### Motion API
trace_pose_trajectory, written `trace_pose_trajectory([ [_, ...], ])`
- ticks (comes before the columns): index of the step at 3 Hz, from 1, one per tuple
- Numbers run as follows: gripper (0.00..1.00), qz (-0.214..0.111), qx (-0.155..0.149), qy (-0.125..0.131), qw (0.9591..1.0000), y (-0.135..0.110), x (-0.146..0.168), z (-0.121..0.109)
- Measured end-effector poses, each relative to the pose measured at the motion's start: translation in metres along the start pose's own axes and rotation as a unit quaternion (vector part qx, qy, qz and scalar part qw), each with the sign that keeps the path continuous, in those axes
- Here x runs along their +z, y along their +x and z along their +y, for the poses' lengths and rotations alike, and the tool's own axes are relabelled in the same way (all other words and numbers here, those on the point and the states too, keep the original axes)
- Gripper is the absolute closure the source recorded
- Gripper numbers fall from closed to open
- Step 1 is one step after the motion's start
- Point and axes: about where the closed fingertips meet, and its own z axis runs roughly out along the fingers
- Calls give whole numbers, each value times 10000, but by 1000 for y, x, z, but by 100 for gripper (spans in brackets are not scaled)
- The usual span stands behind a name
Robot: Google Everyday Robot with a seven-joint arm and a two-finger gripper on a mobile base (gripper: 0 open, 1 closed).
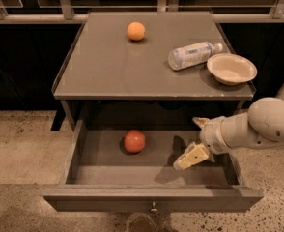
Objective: Pick apple from top drawer and place on counter
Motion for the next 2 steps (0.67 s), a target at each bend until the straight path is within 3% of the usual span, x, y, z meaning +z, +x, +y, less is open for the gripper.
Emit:
trace_pose_trajectory([
  [1, 0, -228, 12, -40, 9997, -13, 35, -13],
  [2, 0, -235, 26, -44, 9997, -12, 37, -13],
])
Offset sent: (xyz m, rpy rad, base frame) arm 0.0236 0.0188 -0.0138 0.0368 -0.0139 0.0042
